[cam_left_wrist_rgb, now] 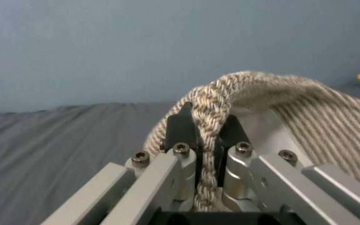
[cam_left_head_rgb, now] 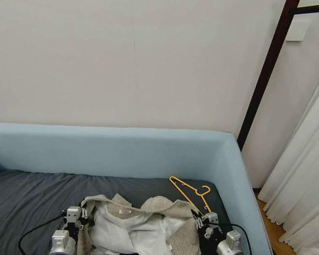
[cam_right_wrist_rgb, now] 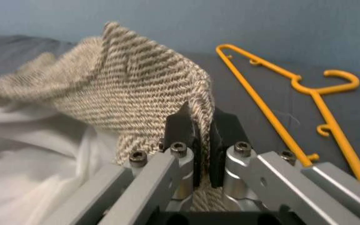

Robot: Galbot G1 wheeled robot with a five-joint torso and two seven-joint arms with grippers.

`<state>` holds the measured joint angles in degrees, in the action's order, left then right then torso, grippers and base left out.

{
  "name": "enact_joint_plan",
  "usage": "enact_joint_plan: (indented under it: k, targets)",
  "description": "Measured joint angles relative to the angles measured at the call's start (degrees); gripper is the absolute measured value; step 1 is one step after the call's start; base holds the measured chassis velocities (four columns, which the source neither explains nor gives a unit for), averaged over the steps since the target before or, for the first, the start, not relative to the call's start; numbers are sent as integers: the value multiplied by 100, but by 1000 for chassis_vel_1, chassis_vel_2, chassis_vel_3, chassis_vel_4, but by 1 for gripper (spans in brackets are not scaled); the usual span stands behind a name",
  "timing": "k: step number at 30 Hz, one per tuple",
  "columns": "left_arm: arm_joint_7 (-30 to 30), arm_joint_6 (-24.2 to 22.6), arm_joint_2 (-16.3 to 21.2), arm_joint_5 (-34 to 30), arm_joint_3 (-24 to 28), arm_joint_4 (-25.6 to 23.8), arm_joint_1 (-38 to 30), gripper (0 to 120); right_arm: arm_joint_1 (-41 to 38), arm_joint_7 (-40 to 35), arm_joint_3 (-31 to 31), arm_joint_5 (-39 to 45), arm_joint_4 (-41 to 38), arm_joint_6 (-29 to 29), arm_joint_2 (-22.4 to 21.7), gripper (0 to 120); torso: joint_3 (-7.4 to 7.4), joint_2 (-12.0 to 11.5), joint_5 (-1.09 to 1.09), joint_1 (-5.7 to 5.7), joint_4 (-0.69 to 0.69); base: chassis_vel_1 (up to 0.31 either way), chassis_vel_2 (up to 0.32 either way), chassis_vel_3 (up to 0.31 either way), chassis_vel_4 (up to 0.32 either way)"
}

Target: Pick up the clothes from the sofa and hang them on the clothes hanger.

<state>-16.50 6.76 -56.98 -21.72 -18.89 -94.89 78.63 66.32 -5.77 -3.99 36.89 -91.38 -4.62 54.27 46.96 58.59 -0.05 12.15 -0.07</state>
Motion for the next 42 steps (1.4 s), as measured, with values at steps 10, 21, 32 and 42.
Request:
enact_joint_plan:
  k: [10,21,32,42]
  targets:
    - [79,166,-113,89,105,-56,21,1,245,99,173,-517,59,-141,-19,17,0,0,2,0,0,0,0,0,0]
    - [106,335,-254,262,-10,-117,174,1,1236,362,903,-766,-727,-385,-790,59,-1,0,1,0,-2,0,0,0,0]
    - [137,537,-396,516,-152,-330,522,1,155,74,773,425,-1077,483,-977,98,0,1,1,0,0,0,0,0,0]
    - [194,590,-438,548,-74,-329,548,1,-2478,281,-586,1799,596,1934,-591,100,0,0,-1,0,0,0,0,0,0]
